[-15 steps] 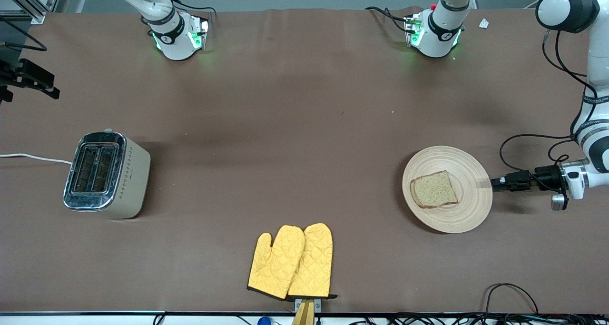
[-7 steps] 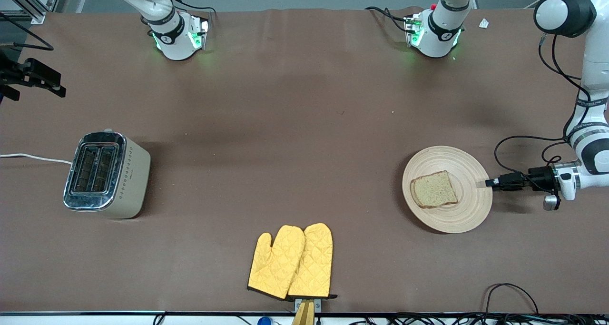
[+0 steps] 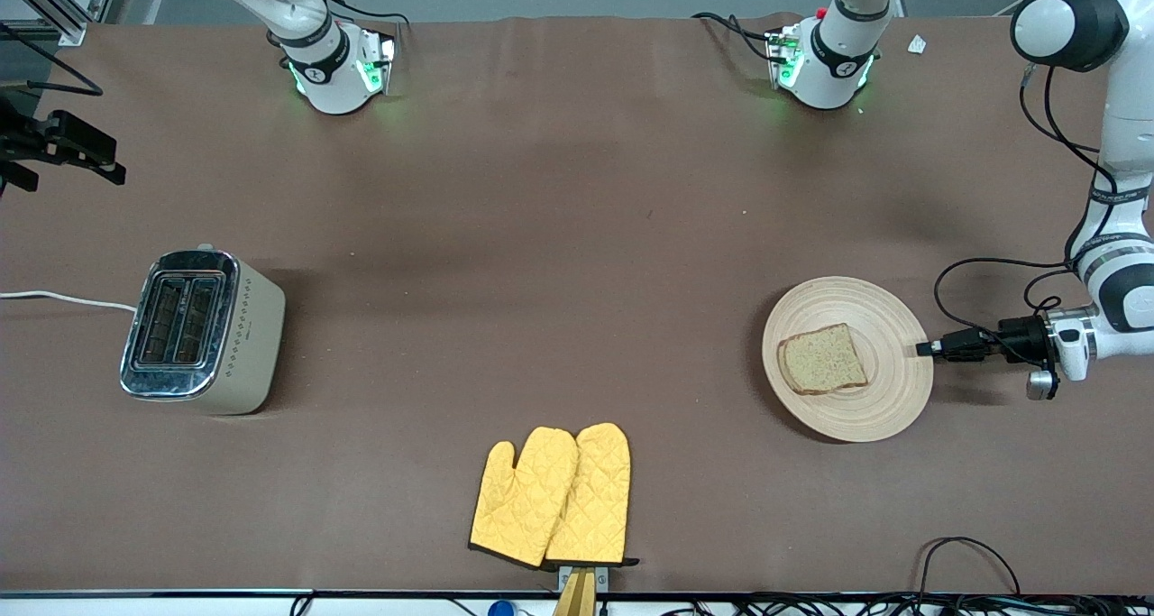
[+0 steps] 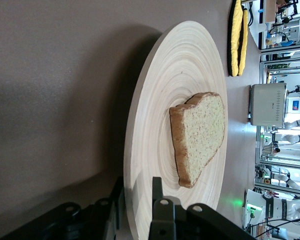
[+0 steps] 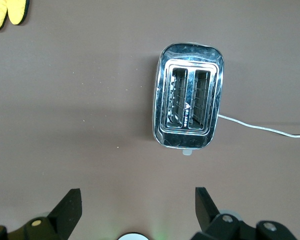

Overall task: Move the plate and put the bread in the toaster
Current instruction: 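Grip the wooden plate rim with the left gripper, then slide the plate with the left gripper toward the table middle, then reach the right gripper to the bread while the left gripper releases, then grasp the bread slice with the right gripper and lift it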

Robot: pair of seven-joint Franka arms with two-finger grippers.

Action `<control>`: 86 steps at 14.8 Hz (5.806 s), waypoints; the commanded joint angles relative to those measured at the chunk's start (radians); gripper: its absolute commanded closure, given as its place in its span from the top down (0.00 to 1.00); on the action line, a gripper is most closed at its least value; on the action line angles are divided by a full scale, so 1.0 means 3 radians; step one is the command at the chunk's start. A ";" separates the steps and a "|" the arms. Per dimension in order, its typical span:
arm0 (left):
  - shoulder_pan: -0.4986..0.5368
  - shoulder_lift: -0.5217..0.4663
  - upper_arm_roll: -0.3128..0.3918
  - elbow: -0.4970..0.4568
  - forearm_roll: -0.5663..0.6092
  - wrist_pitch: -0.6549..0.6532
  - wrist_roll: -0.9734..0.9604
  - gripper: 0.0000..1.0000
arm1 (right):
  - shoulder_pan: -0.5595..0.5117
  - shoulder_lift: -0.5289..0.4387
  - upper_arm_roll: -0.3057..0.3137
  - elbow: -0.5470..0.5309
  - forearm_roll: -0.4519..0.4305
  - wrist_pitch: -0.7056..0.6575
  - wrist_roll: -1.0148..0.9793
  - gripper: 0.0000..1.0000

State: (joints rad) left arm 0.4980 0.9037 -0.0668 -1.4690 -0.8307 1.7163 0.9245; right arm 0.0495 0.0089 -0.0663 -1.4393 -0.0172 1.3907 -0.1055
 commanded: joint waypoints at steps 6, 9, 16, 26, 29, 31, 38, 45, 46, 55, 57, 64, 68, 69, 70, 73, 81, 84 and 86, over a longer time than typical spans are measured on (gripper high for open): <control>-0.0003 0.0030 -0.0007 0.0039 -0.0043 -0.0020 0.0058 0.09 | 0.0014 -0.0070 -0.0065 -0.0055 -0.0070 0.0027 -0.0022 1.00; -0.0003 0.0015 -0.0007 0.0049 -0.0048 -0.0020 0.0012 0.01 | -0.0184 -0.0055 -0.0111 0.0104 -0.0010 0.0002 -0.0032 1.00; 0.0002 -0.0174 -0.0293 0.0146 -0.0008 -0.0132 -0.0171 0.00 | -0.0185 -0.0055 -0.0101 0.0063 -0.0029 -0.0003 -0.0017 1.00; 0.0002 -0.0343 -0.1397 -0.0318 -0.0120 0.0398 -0.0922 0.01 | -0.0201 -0.0127 -0.0111 0.0047 -0.0035 -0.0105 -0.0072 1.00; -0.0003 -0.0312 -0.1882 -0.0645 -0.0313 0.1190 -0.0944 0.01 | -0.0257 -0.0111 -0.0116 0.0063 -0.0014 -0.0090 -0.0262 1.00; -0.0039 -0.0312 -0.2194 -0.0860 -0.0508 0.1666 -0.0939 0.00 | -0.0262 -0.0106 -0.0121 0.0053 -0.0009 -0.0141 -0.0272 1.00; -0.0590 -0.0231 -0.2247 -0.1055 -0.0718 0.2290 -0.0924 0.00 | -0.0226 -0.0004 -0.0111 -0.0171 0.0484 -0.0075 -0.0252 1.00; -0.1153 -0.0001 -0.2226 -0.0963 -0.1035 0.2781 -0.0700 0.00 | 0.0100 0.0711 -0.0091 -0.0571 0.0610 0.0988 0.0079 1.00; -0.1199 0.0050 -0.2226 -0.0953 -0.1091 0.2884 -0.0633 0.00 | 0.0278 0.0727 -0.0091 -0.0672 0.0610 0.1201 0.0217 1.00; -0.1195 0.0046 -0.2170 -0.0922 -0.1158 0.2900 -0.0663 1.00 | 0.1246 0.1540 -0.0091 -0.0837 0.0615 0.2593 0.1327 1.00; -0.1078 -0.0082 -0.2170 -0.0943 -0.1128 0.2890 -0.0719 1.00 | 0.1394 0.1683 -0.0086 -0.0837 0.0650 0.2874 0.1389 0.99; -0.0756 -0.0603 -0.2175 -0.0897 -0.0256 0.2656 -0.1871 1.00 | 0.1716 0.1908 -0.0091 -0.0852 0.0917 0.3228 0.1890 0.70; -0.0388 -0.0931 -0.2180 -0.0657 0.0844 0.1782 -0.2774 1.00 | 0.1727 0.1970 -0.0096 -0.0893 0.0886 0.3264 0.1896 0.68; -0.0265 -0.0967 -0.2191 -0.0601 0.0978 0.1593 -0.2785 1.00 | 0.1742 0.2000 -0.0096 -0.0914 0.0886 0.3300 0.1906 0.68; -0.0173 -0.1018 -0.2201 -0.0540 0.1035 0.1404 -0.2790 1.00 | 0.1747 0.2031 -0.0096 -0.0944 0.0891 0.3320 0.1906 0.67; 0.0068 -0.1202 -0.2191 -0.0422 0.1168 0.0917 -0.2815 1.00 | 0.1747 0.2046 -0.0091 -0.1016 0.0896 0.3310 0.1921 0.60; 0.0150 -0.1463 -0.2298 0.0044 0.1935 0.0262 -0.3791 1.00 | 0.1839 0.2077 -0.0091 -0.1026 0.0911 0.3356 0.2090 0.54; 0.0140 -0.1626 -0.2425 0.0049 0.2358 0.0165 -0.4073 1.00 | 0.1896 0.2092 -0.0091 -0.1031 0.0911 0.3397 0.2095 0.52; 0.0140 -0.1698 -0.2579 0.0049 0.2777 0.0098 -0.4119 1.00 | 0.1896 0.2092 -0.0091 -0.1031 0.0911 0.3407 0.2090 0.36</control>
State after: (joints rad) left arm 0.5405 0.4345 -0.8121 -1.4524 -0.0940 1.7779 -0.2841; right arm 0.6101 0.6412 -0.0873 -1.7310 0.2382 2.3913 0.5137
